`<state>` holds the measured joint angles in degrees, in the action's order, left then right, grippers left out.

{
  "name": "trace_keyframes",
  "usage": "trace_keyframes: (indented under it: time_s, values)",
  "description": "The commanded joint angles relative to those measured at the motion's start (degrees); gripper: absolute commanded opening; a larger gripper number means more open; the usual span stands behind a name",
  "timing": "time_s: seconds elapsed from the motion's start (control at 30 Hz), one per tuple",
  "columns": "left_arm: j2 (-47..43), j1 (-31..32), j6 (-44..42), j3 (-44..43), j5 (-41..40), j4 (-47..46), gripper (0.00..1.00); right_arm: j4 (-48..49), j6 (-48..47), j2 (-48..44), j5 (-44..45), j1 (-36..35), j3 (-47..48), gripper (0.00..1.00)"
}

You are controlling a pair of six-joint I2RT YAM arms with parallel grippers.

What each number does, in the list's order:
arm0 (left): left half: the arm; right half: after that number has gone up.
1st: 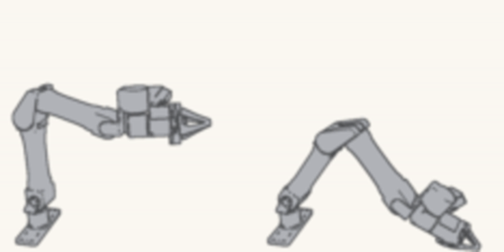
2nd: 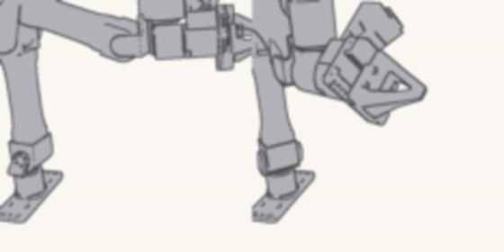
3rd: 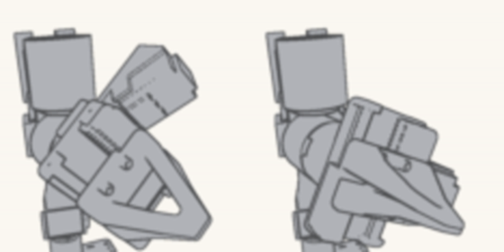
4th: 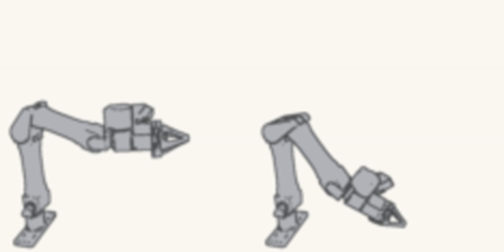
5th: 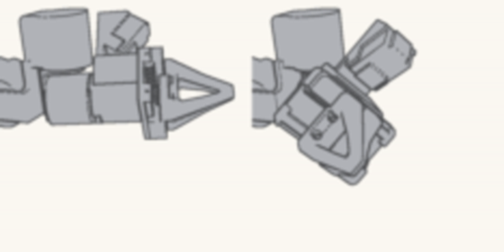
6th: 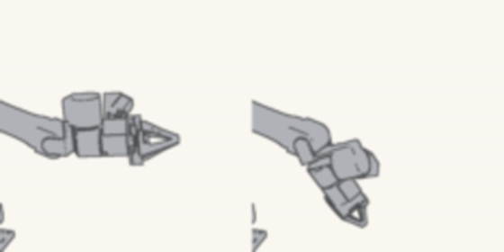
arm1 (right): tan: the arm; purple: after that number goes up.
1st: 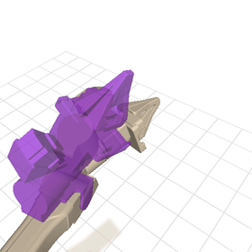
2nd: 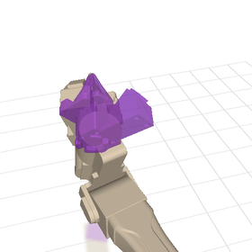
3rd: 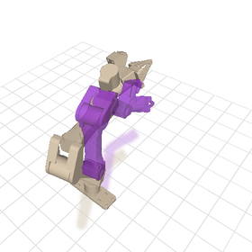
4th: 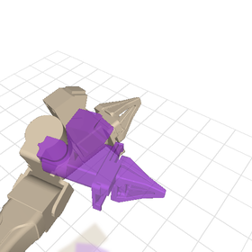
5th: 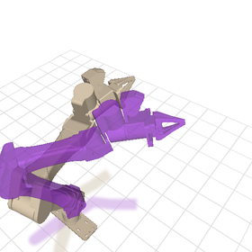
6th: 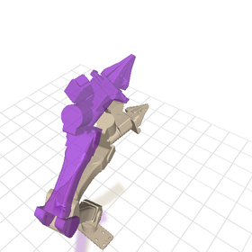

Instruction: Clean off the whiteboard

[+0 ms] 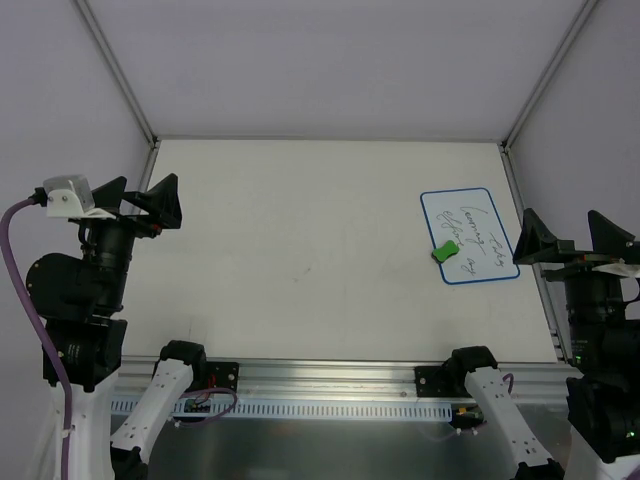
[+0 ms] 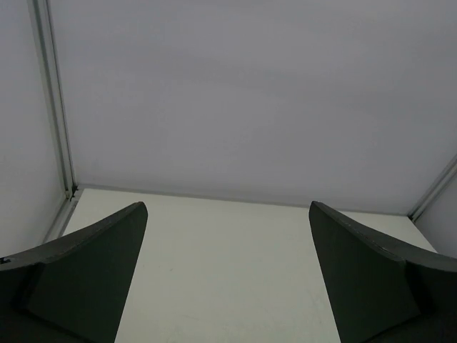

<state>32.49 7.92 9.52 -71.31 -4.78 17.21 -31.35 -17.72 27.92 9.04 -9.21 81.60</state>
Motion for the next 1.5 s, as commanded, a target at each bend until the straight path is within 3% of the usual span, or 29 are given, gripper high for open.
trace_keyframes:
  time_s: [0.0, 0.37, 0.7, 1.03, 1.17, 1.27, 1.33, 1.47]
  values:
    - [0.56, 0.51, 0.50, 0.56, 0.03, -2.53, 0.99, 2.97, 0.58, -0.15, 0.72, -0.37, -0.48, 0.99]
    - [1.08, 0.51, 3.66, 5.38, 1.17, -2.36, 0.99, 2.61, 8.47, 5.56, -4.56, -0.37, -9.43, 0.99]
    - [2.22, 0.51, 10.52, 15.84, 8.90, -1.48, 0.99, 1.83, 24.02, 20.32, 10.29, 0.16, -23.23, 0.99]
    - [5.30, 0.51, 12.45, 21.73, 14.62, -0.34, 0.99, 0.94, 37.03, 40.44, 8.02, 6.13, -29.04, 0.99]
    - [5.22, 0.51, 12.54, 23.75, 14.79, 0.36, 0.99, 1.03, 43.72, 49.75, 5.64, 8.24, -27.64, 0.91]
    - [4.95, 0.51, 12.98, 24.72, 15.50, 0.72, 0.99, 1.38, 44.43, 56.87, 5.56, 8.42, -25.02, 0.89]
    - [4.95, 0.51, 13.42, 25.08, 16.11, 0.89, 0.99, 1.91, 44.08, 61.52, 4.85, 8.51, -23.51, 0.82]
    - [5.48, 0.51, 14.12, 25.17, 17.08, 1.07, 0.99, 4.10, 44.35, 64.36, 5.02, 8.60, -21.84, 0.76]
